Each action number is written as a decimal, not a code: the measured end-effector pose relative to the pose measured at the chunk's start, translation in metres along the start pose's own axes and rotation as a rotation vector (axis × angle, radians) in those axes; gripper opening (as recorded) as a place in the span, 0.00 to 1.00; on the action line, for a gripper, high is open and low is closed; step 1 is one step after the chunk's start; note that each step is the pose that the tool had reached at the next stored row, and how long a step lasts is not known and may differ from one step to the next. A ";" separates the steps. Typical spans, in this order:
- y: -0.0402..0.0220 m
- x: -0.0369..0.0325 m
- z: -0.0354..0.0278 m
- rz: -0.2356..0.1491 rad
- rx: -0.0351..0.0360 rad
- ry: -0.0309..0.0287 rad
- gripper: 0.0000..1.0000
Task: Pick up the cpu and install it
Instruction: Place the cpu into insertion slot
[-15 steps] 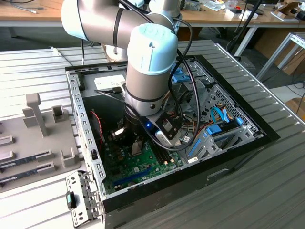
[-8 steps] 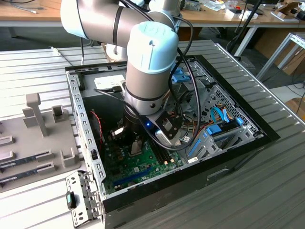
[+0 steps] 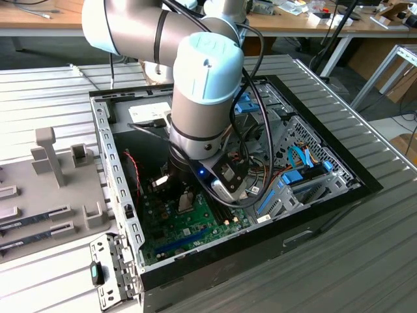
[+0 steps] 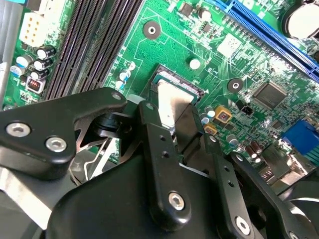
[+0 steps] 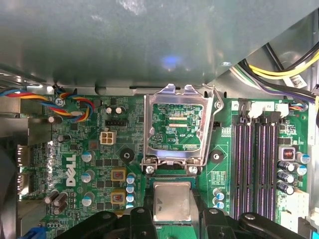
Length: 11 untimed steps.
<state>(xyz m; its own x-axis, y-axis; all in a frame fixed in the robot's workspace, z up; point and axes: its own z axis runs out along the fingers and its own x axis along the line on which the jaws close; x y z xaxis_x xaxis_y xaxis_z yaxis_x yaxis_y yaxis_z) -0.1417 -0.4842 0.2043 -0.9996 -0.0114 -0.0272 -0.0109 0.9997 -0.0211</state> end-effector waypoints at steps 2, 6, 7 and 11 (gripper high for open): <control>-0.0005 0.0002 0.0000 0.000 0.0003 0.0002 0.39; -0.0011 0.0009 0.0000 0.003 0.0003 0.0002 0.39; -0.0012 0.0010 0.0001 0.008 0.0003 0.0002 0.39; -0.0021 0.0010 0.0003 0.027 0.0007 0.0006 0.39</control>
<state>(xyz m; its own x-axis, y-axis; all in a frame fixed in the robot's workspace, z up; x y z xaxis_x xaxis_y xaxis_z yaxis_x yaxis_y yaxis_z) -0.1427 -0.4863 0.2040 -0.9995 0.0160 -0.0271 0.0166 0.9996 -0.0211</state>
